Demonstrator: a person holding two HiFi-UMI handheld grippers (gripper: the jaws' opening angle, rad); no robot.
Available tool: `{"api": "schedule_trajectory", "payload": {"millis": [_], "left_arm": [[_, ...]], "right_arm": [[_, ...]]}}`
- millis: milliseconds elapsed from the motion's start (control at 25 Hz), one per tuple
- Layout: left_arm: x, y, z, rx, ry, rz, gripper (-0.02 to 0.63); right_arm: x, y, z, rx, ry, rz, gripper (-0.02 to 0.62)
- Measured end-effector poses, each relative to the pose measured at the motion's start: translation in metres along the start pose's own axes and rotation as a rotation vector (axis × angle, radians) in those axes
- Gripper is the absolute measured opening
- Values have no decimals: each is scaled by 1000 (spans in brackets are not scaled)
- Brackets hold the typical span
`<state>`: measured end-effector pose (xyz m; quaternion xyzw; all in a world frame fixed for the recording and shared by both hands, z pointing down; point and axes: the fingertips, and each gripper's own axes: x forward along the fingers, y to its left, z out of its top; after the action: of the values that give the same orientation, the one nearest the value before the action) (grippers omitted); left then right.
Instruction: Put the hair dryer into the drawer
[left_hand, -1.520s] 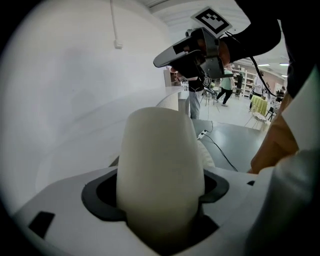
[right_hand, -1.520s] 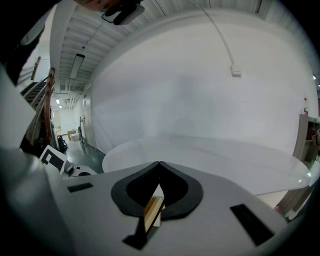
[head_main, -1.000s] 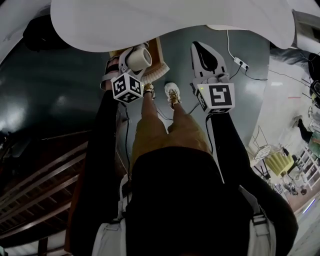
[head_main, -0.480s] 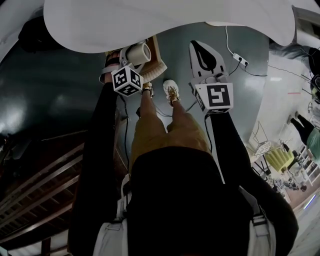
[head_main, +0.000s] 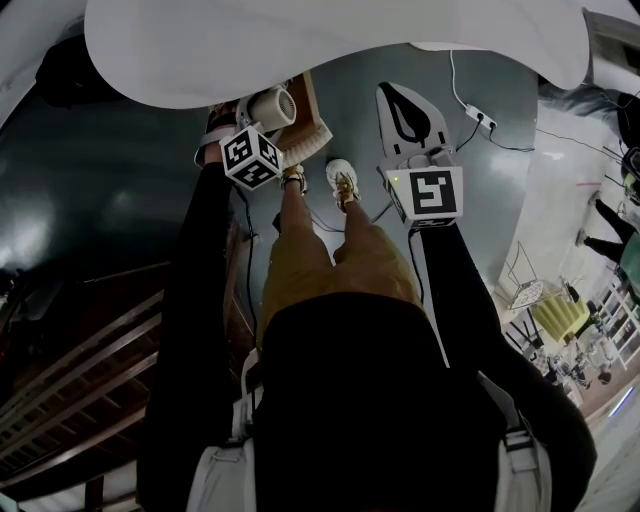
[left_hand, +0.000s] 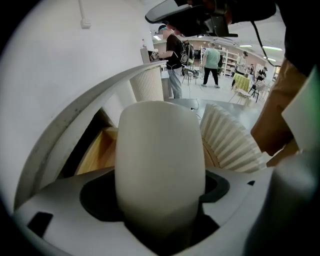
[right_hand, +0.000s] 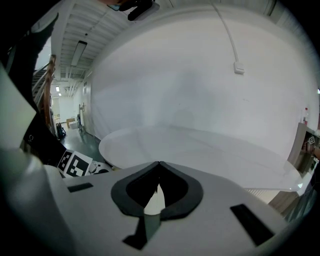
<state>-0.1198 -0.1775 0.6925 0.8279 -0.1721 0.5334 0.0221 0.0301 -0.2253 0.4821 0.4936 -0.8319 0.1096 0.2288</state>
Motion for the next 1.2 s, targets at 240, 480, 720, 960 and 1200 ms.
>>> {"api": "schedule_trajectory", "payload": {"millis": [240,480,720,960,1200], "left_arm": [[0,-11,-3,-3,24,-78,402],[0,-21,-4,2,47,-151,402],[0,-27,-6,9,52,-193,402],[1,-46,-15,67,106,-257,402],[7,-51,-19,96,160,-277,402]], "right_arm": [[-1,2,2,-11,1,3,25],[-2,8,7,-27,-5,20,25],[-3,10,7,-41,-9,24,25],[-5,13,6,-46,-6,23,25],[-6,14,7,-40,-22,25,25]]}}
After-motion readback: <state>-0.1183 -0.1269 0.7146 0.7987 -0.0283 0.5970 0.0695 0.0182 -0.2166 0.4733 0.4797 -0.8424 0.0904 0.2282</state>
